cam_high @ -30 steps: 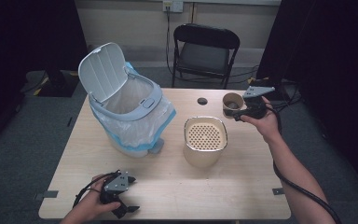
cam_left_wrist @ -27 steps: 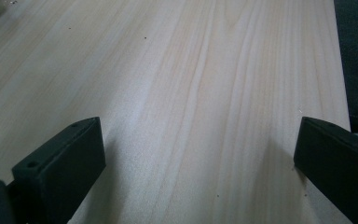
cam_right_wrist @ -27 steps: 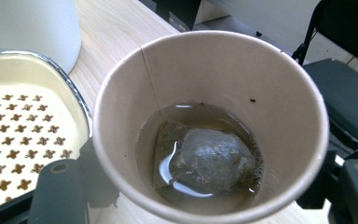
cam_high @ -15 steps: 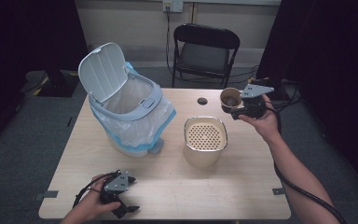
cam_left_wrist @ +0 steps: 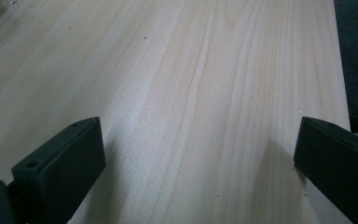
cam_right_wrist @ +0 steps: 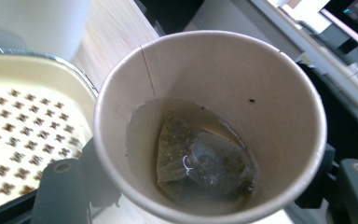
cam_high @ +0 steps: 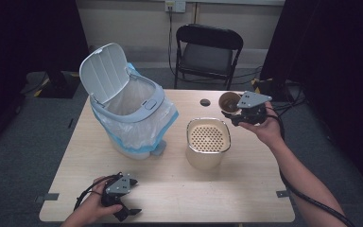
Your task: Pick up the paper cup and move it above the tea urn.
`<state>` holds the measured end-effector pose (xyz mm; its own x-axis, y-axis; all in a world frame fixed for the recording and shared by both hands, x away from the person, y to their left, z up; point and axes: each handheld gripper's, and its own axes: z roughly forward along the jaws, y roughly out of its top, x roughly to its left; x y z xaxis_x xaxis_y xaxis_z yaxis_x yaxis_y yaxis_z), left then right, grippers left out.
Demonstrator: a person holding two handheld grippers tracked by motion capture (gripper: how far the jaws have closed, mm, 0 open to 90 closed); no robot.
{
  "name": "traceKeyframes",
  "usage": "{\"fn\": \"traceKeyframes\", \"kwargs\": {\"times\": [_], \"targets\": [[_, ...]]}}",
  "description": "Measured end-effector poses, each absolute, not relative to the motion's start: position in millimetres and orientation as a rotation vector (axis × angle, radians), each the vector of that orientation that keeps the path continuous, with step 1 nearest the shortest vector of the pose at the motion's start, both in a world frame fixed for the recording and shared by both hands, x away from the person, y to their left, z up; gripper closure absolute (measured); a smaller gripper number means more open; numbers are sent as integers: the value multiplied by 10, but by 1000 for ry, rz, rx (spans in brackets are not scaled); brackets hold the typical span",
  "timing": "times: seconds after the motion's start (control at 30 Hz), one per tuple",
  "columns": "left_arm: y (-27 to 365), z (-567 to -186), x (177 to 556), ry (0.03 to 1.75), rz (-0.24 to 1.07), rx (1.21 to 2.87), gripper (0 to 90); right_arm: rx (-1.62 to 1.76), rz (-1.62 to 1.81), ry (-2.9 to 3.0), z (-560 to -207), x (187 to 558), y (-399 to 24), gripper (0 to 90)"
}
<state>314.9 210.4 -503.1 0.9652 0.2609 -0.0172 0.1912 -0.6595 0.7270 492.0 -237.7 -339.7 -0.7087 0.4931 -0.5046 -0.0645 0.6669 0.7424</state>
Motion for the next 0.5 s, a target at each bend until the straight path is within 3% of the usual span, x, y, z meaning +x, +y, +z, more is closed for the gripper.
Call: {"fn": "traceKeyframes", "kwargs": {"times": [0.5], "targets": [[2104, -5031, 3149, 316, 112, 2308, 12, 1, 632, 2062, -3445, 4679, -2086, 297]]}}
